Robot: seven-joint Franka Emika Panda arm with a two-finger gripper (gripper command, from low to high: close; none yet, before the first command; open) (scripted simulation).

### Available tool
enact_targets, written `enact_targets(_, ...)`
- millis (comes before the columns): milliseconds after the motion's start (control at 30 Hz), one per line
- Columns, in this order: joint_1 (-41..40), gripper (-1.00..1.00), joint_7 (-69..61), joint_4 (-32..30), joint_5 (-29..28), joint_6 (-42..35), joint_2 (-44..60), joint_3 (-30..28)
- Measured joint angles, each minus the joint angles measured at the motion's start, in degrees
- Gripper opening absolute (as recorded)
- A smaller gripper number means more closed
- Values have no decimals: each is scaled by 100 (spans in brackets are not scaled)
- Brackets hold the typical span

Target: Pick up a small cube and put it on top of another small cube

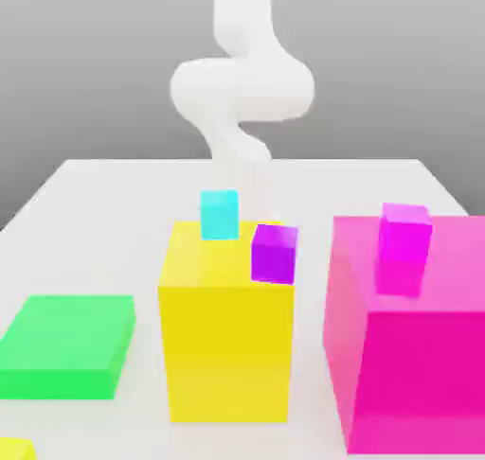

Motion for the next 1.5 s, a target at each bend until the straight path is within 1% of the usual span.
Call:
enact_targets(167,-706,0,1206,214,-388,141,1077,347)
enact_targets(333,-1243,0,2404,425,-802,267,2128,539)
enact_targets(533,-1663,0,3764,675,-1195,429,3377,514)
enact_targets(667,-1943,0,4551,833,-1281,565,4182,399)
enact_targets(767,-2044,0,5062,945,-1225,687,4766,299)
enact_targets(867,-2126,0,5497,1051,-1056,827,5330,181)
enact_targets(1000,-2303,0,5972,1188,-666,1027,6049,68)
enact_targets(1133,-2516,0,6338,1327,-146,1244,6736,31)
enact_targets(1233,-2551,0,6420,1460,-64,1665,7350,13)
enact_targets(1267,-2546,-100,6433,1500,-69,1808,7539,3)
enact_targets(1500,-2547,-100,6433,1507,-59,1842,7570,1)
